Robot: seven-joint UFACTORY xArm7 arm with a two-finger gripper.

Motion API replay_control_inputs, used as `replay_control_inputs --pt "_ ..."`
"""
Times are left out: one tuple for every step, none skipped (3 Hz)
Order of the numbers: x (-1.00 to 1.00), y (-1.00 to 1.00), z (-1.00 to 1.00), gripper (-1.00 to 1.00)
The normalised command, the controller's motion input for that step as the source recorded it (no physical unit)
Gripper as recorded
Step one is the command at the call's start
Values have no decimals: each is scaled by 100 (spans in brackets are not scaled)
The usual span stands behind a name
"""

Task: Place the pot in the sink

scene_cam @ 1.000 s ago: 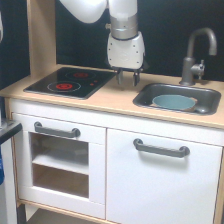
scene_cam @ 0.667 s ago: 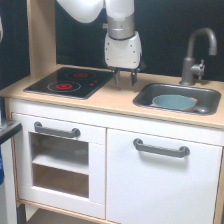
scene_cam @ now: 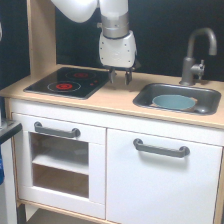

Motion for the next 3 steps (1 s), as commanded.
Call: replay_control_inputs --pt "-40 -18 50 99" --pt "-53 -25 64 100" --pt "-55 -27 72 100"
